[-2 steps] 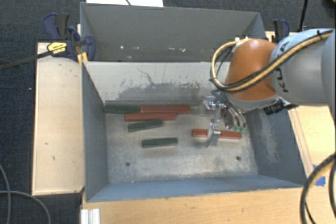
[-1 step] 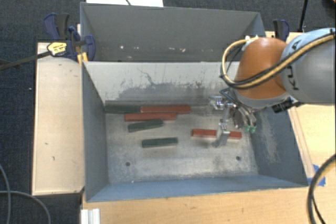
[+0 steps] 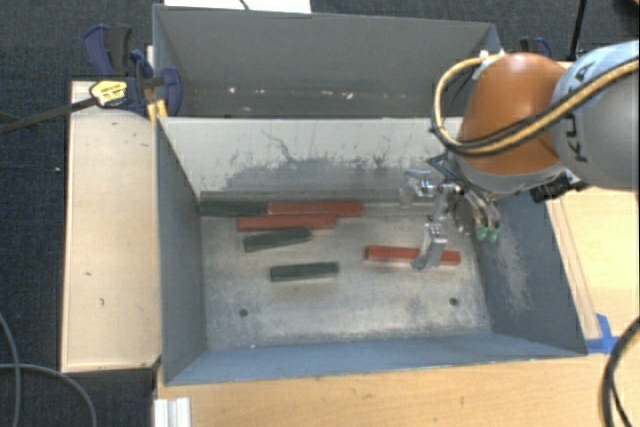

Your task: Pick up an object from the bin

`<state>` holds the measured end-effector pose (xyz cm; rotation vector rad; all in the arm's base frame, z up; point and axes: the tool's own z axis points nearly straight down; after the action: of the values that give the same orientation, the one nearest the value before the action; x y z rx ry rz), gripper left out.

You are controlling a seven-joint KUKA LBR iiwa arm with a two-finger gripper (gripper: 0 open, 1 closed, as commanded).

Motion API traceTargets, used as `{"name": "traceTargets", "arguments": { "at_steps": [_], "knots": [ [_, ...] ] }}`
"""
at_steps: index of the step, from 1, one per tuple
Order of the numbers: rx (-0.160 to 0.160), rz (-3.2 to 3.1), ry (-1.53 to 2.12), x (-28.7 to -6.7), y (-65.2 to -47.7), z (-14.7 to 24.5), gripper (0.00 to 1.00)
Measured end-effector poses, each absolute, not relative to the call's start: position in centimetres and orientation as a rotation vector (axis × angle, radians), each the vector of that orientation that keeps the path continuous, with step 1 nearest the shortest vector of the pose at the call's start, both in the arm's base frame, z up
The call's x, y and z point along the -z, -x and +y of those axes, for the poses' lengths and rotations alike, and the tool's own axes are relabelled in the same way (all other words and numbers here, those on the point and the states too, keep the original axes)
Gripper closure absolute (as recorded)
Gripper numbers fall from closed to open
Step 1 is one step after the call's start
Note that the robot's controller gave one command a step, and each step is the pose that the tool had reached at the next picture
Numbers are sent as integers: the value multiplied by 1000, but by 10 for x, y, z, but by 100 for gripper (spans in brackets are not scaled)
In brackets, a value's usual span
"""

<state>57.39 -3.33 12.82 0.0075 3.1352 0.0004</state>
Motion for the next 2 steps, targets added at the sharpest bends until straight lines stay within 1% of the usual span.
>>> {"name": "traceTargets", "arguments": {
  "at_steps": [1,2],
  "knots": [
    [-1,3135,-71,-78,-562,-30,0],
    [-5,3134,-87,-63,-566,-34,100]
  ]
}}
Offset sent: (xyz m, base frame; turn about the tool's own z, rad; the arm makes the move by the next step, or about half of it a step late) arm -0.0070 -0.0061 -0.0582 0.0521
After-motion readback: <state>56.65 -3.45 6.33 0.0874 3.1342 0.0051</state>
